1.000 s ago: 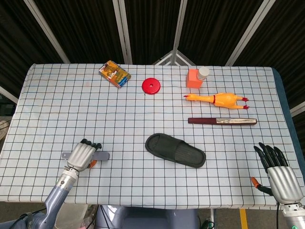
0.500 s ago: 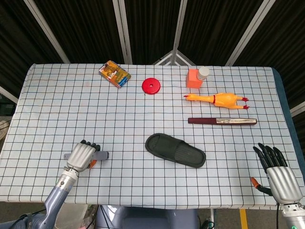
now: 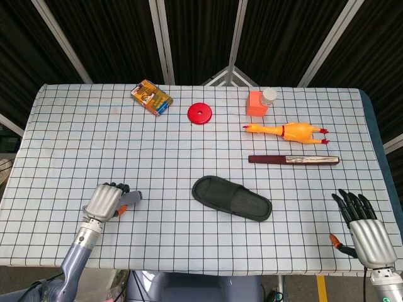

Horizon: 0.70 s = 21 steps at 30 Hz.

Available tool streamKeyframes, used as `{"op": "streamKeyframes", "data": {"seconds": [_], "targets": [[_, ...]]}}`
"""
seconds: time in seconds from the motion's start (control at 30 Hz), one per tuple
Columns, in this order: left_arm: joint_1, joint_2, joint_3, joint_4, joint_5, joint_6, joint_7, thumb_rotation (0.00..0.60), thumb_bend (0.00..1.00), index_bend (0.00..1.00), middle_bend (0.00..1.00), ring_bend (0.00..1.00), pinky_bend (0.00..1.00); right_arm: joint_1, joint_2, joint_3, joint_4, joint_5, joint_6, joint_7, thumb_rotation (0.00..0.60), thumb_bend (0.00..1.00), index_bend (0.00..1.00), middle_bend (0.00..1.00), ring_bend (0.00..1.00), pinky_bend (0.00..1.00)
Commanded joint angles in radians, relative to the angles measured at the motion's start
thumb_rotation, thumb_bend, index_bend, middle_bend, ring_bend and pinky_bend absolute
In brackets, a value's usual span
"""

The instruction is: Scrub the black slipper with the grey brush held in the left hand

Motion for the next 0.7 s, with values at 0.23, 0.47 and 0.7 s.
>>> {"op": "streamKeyframes", "data": {"seconds": [0.23, 0.47, 0.7], "targets": [[-0.041, 0.027, -0.095, -0.052, -0.131, -0.096, -0.117, 0.600, 0.58, 0.70, 0.78, 0.67, 0.60, 0.017, -0.026, -0.006, 0.012, -0.047, -0.008, -0.014, 0.600, 0.31, 0.00, 0.00, 0.00, 0.01], [-0.115, 0.051, -0.159, -0.144, -0.285, -0.217, -0.080, 0.600, 0.59, 0.70, 0.79, 0.67, 0.60, 0.085, -0.153, 0.037, 0.047, 0.000, -0.109, -0.199, 0.600, 0.35, 0.00, 0.00, 0.00, 0.05], [-0.217, 0.076, -0.204, -0.276, -0.498, -0.294, 0.039, 0.600, 0.59, 0.70, 0.79, 0.67, 0.60, 0.168, -0.217, 0.011, 0.050, -0.015, -0.267, -0.368, 0.600, 0.35, 0.00, 0.00, 0.00, 0.06]]}}
